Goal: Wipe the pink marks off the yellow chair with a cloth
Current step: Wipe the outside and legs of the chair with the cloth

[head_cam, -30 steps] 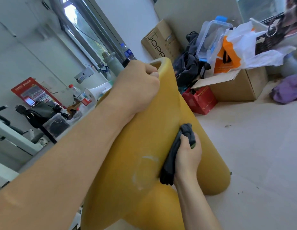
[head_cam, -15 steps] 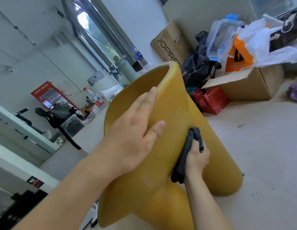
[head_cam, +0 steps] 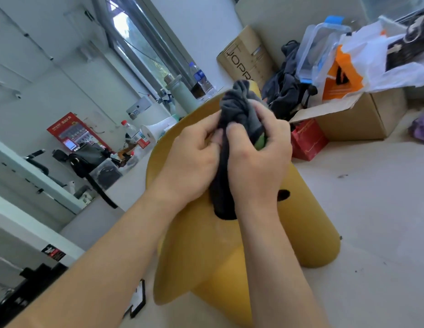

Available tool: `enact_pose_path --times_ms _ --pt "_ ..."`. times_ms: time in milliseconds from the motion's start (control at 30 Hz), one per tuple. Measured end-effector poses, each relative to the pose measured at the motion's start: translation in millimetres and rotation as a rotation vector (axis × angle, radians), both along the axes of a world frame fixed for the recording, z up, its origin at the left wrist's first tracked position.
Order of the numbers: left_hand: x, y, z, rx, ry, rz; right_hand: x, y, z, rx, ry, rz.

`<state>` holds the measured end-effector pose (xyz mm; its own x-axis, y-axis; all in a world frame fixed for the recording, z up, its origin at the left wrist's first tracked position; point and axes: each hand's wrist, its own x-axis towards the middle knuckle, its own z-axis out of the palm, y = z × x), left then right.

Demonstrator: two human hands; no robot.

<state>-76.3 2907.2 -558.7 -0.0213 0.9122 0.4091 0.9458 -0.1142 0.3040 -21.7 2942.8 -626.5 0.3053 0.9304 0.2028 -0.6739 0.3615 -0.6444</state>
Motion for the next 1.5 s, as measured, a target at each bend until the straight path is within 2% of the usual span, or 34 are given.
enact_pose_path --times_ms 67,100,200,333,400,467,533,600,667,733,800,867,900,967,1033,1133,1200,1333,1433,1500 --pt "19.3 23.0 0.6 -0.002 -0.091 -0.034 19.7 22.9 1.9 0.079 -0.008 -0.011" --pt "31.8 36.9 0.1 -0.012 -0.077 -0.037 27.5 37.0 -7.2 0.058 -0.010 -0.044" --pt "46.1 58.8 0.6 -0.014 0.066 0.064 23.1 64.9 -48.1 -0.172 -0.051 0.007" --pt "43.5 37.8 -4.1 -0.147 0.026 0.064 -8.2 64.5 -121.0 -0.536 0.060 0.374" --pt "40.4 21.7 -11.1 -0.110 0.000 0.064 -16.1 46.3 -134.6 -0.643 0.105 0.495" --pt "34.1 22.9 -13.0 -0.006 -0.040 0.059 -8.6 33.6 -115.8 -0.557 0.065 0.385" --pt "31.9 35.1 -11.6 0.001 -0.116 0.056 7.6 22.3 -74.5 -0.320 -0.006 0.138" --pt "36.0 49.5 -9.6 -0.028 -0.311 -0.005 20.7 7.9 -33.9 -0.028 -0.068 -0.120" --pt "42.6 58.4 -11.6 -0.015 -0.432 -0.025 19.2 6.7 -30.0 0.065 -0.060 -0.255" --pt "45.4 63.5 -12.4 0.023 -0.332 0.018 6.3 20.9 -63.5 -0.136 -0.018 -0.212" --pt "46.0 63.7 -13.5 0.019 -0.262 0.030 -17.5 30.0 -119.0 -0.453 -0.014 0.093" --pt "44.6 62.8 -16.2 0.026 -0.197 0.014 -42.1 17.2 -160.9 -0.626 -0.023 0.392" --pt "44.8 63.2 -16.6 0.043 -0.156 -0.002 -50.1 7.9 -167.8 -0.695 0.012 0.455" --pt "41.8 68.6 -15.9 0.093 -0.105 -0.022 -48.7 -1.9 -153.4 -0.752 0.095 0.444" --pt "39.3 81.6 -13.7 0.127 -0.066 -0.034 -24.2 -1.1 -112.2 -0.634 0.108 0.292" --pt "41.6 108.5 -16.8 0.130 -0.093 -0.031 22.1 15.4 -48.7 -0.108 0.049 -0.086" --pt "47.0 117.9 -17.3 0.107 -0.192 -0.037 28.9 29.8 -39.6 -0.003 0.013 -0.172" --pt "47.9 105.7 -22.8 0.014 -0.157 -0.007 3.8 76.9 -97.4 -0.350 0.018 0.102" --pt "47.5 65.7 -39.4 -0.014 -0.018 0.066 -30.9 94.1 -157.2 -0.660 -0.164 0.417" --pt "46.4 36.8 -53.6 0.027 -0.015 0.068 -57.5 81.3 -188.6 -0.767 -0.326 0.590"
